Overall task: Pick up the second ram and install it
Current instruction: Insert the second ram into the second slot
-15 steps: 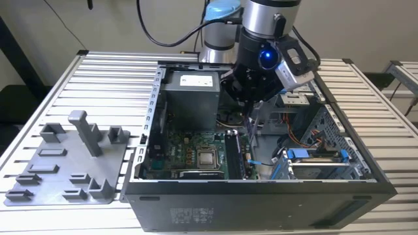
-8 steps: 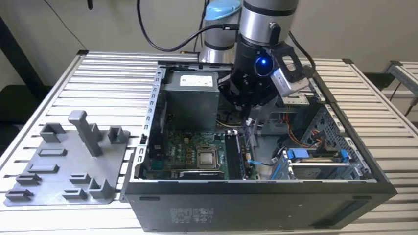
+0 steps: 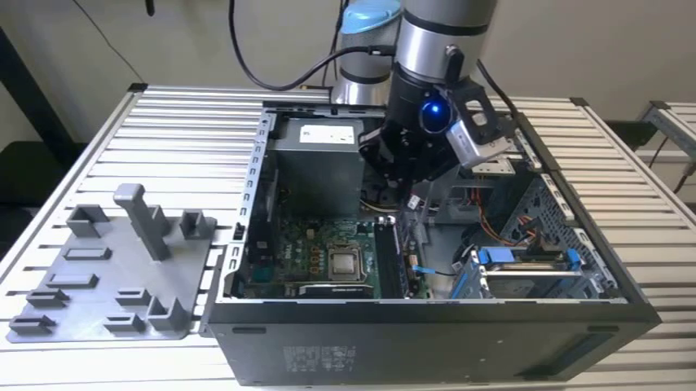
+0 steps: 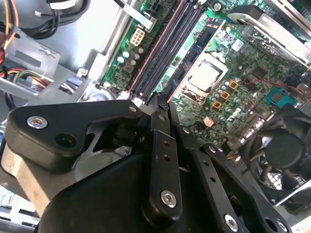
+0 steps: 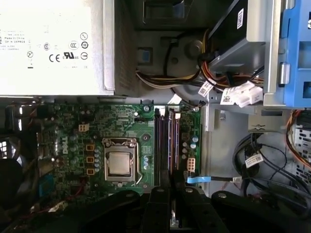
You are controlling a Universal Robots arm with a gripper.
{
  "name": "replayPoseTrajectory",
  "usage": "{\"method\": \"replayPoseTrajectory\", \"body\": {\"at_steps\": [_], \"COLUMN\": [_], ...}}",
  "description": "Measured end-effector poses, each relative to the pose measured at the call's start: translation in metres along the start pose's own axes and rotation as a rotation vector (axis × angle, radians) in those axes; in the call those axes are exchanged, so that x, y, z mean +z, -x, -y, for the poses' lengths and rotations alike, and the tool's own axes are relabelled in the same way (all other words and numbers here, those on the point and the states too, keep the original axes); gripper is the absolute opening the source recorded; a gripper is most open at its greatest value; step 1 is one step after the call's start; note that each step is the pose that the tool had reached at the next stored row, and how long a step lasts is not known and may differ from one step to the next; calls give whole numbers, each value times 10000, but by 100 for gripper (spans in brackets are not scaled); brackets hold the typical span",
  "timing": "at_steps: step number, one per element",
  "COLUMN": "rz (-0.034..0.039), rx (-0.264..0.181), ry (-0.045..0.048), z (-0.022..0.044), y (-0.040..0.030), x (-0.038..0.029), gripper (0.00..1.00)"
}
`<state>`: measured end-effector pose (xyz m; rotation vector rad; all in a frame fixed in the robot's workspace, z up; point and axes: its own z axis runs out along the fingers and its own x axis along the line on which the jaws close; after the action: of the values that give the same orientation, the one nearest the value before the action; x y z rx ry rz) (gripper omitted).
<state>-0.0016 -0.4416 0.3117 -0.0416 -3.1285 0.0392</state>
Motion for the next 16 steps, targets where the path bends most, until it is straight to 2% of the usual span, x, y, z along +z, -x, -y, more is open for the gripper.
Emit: {"method": "replayPoseTrajectory", "body": {"at_steps": [7,16], "rz": [-14,-11], "rx": [0,1], "ry": [-34,-165], "z": [1,-3], "y": [1,4], "x": [114,264], "gripper": [14,14]}}
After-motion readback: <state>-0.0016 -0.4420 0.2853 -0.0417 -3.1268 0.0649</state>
